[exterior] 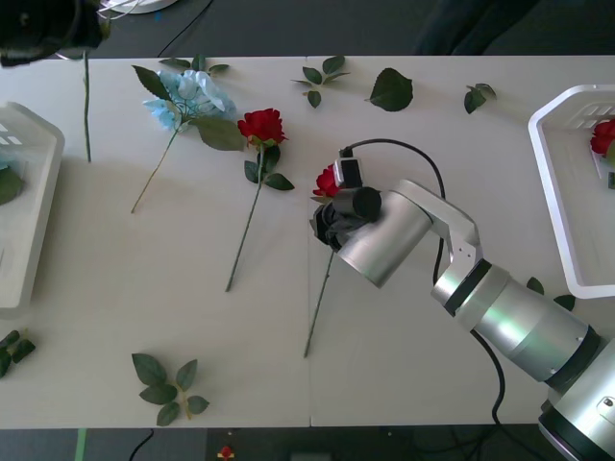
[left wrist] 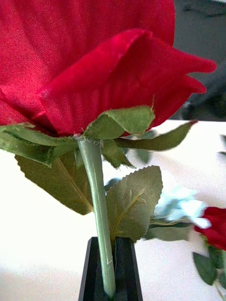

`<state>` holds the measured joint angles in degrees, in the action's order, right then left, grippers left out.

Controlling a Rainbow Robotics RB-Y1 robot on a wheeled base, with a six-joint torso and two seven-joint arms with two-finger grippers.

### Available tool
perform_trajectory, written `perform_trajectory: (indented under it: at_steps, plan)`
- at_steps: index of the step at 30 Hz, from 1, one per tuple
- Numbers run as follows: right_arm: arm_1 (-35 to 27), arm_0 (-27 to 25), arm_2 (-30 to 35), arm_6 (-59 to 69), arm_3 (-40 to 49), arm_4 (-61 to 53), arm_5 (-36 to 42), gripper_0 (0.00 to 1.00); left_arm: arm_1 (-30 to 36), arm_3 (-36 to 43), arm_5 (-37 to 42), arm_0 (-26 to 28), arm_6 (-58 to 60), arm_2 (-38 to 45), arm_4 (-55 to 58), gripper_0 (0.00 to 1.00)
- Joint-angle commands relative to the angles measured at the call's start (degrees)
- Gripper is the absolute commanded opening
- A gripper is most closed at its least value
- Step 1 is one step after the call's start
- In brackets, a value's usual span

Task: Place the red flowers into the right box and the blue flowers into the left box. If a person shows an open palm, hand one flower to the person first, then continue sorting.

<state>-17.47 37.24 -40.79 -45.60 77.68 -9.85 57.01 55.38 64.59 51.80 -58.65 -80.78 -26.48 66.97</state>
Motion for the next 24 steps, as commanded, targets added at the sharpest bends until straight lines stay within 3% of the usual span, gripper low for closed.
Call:
perform_trajectory:
  at_steps: [1, 11, 17, 18, 19, 20, 21, 22, 24]
  plan:
    - [-3.18, 1.34, 2.91, -3.0, 11.61, -1.31, 7.59, 0.0, 1.84, 9.94, 0.15, 2.14, -2.1, 6.36, 0.79, 0.0]
    - [-10.92, -2.88, 14.07, -12.49, 25.06, -4.3, 17.26, 0.0, -5.55, 38.33, -1.88, 22.88, -3.95, 23.58, 2.63, 0.0]
    - [-12.85, -4.29, 14.86, -12.58, 25.94, -5.18, 16.11, 0.0, -5.64, 50.73, -1.88, 29.91, -3.42, 25.25, 3.95, 0.0]
    - [-12.94, -4.29, 14.86, -12.49, 25.94, -5.27, 15.94, 0.04, -4.93, 52.57, -1.88, 30.35, -3.25, 25.17, 4.3, 0.0]
    - [-12.85, -4.37, 14.86, -12.32, 25.94, -5.18, 15.94, 0.2, -4.49, 53.54, -1.88, 30.53, -3.25, 24.9, 4.57, 0.0]
    - [-12.85, -4.37, 14.86, -12.14, 25.94, -5.27, 15.85, 0.46, -3.79, 54.94, -2.14, 30.53, -3.07, 24.46, 4.92, 0.0]
    - [-12.85, -4.37, 14.86, -11.88, 25.94, -5.18, 15.59, 0.77, -3.26, 56.0, -3.02, 30.53, -2.72, 23.76, 5.36, 0.0]
    - [-12.85, -4.37, 14.86, -11.79, 25.94, -5.09, 15.24, 1.0, -3.0, 56.61, -3.72, 30.62, -2.63, 23.14, 5.62, 0.0]
    - [-12.85, -4.46, 14.78, -11.61, 25.94, -5.09, 14.8, 1.0, -2.91, 57.49, -6.27, 30.79, -2.54, 21.74, 6.15, 0.0]
